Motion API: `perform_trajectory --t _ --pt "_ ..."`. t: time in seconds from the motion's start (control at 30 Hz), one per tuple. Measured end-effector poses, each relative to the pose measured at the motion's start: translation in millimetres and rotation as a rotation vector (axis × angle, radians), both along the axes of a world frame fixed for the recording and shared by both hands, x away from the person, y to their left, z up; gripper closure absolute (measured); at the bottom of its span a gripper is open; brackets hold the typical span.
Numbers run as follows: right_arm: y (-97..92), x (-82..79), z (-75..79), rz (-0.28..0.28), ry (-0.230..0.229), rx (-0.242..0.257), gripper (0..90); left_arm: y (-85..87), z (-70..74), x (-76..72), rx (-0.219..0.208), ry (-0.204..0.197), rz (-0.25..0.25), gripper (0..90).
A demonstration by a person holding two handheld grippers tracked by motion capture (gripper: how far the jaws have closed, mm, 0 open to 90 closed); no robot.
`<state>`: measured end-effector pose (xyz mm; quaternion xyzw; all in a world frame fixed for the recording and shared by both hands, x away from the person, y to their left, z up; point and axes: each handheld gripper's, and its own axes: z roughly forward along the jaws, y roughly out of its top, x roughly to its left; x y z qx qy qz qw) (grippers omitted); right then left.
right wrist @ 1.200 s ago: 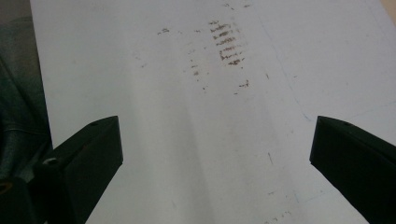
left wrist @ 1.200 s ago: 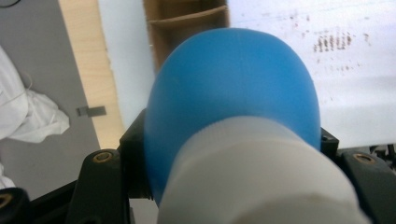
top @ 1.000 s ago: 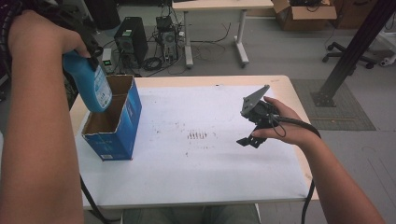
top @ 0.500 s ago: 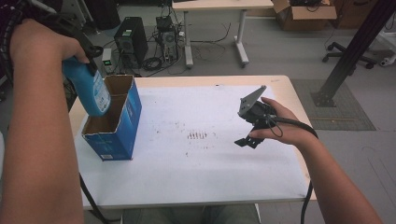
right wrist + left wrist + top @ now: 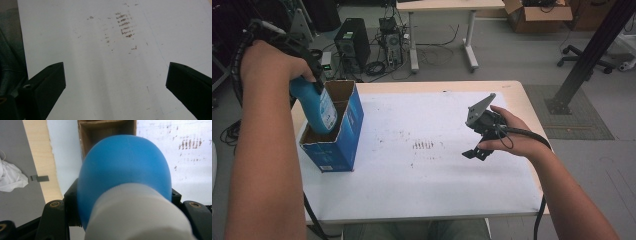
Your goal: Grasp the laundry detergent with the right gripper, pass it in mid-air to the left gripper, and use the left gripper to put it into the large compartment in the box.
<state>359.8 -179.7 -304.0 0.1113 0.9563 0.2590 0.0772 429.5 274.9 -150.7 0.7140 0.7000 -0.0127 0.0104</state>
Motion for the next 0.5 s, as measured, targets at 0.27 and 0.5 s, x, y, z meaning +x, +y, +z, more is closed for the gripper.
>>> perform_trajectory --t 0.27,0.5 --pt "1.9 -0.3 0.2 0.006 0.003 -0.003 2.8 -1.3 -23.5 2.0 0.014 0.023 -0.002 38.2" --pt "1.7 -1.1 0.3 0.01 0.002 -0.001 2.8 0.4 -42.5 2.7 0.003 0.032 -0.001 38.1"
